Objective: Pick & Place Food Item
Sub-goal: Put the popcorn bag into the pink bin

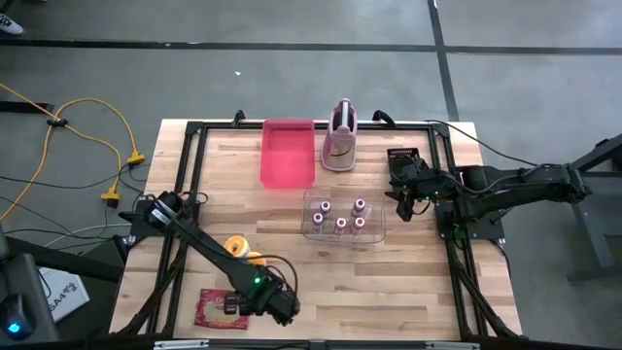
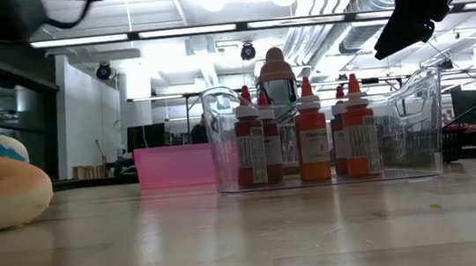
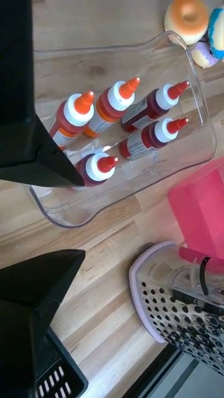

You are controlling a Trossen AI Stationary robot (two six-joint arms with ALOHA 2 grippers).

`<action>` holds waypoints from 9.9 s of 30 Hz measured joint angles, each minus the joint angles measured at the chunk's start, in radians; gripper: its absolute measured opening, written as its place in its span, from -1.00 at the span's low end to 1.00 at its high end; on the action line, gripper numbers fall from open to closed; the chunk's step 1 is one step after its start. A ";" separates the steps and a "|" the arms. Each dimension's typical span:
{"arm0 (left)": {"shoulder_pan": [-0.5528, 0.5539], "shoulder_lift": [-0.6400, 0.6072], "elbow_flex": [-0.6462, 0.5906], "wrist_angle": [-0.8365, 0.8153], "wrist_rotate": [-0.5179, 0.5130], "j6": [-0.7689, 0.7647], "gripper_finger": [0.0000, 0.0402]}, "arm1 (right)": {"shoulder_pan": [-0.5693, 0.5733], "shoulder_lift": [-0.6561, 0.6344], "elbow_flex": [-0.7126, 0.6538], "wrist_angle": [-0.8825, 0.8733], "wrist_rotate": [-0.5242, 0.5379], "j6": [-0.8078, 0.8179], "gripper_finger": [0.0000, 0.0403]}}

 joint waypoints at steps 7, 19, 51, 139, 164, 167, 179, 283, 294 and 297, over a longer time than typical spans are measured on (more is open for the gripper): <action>-0.031 0.041 -0.001 -0.051 -0.004 -0.020 -0.14 | 0.000 0.000 0.000 0.000 0.000 0.000 -0.20; -0.002 0.143 -0.001 -0.094 0.081 0.072 -0.14 | 0.000 0.000 0.000 0.000 0.000 0.000 -0.20; -0.015 0.186 -0.003 -0.183 0.175 0.117 -0.14 | 0.000 0.000 0.000 0.000 0.000 0.000 -0.20; -0.032 0.248 0.165 -0.446 0.124 0.129 -1.00 | 0.000 0.000 0.000 0.000 0.000 0.000 -0.20; -0.034 0.209 0.179 -0.484 0.097 0.120 -1.00 | 0.000 0.000 0.000 0.000 0.000 0.000 -0.20; -0.039 0.184 0.179 -0.488 0.060 0.110 -1.00 | 0.000 0.000 0.000 0.000 0.000 0.000 -0.20; -0.108 0.087 0.179 -0.524 0.014 -0.036 -1.00 | 0.000 0.000 0.000 0.000 0.000 0.000 -0.20; 0.358 -0.449 0.182 -0.500 -0.506 0.966 -1.00 | 0.000 0.000 0.000 0.000 0.000 0.000 -0.20; 0.683 -0.452 0.182 -0.441 -0.532 1.333 -1.00 | 0.000 0.000 0.000 0.000 0.000 0.000 -0.20; 0.764 -0.451 0.182 -0.381 -0.531 1.429 -1.00 | 0.000 0.000 0.000 0.000 0.000 0.000 -0.20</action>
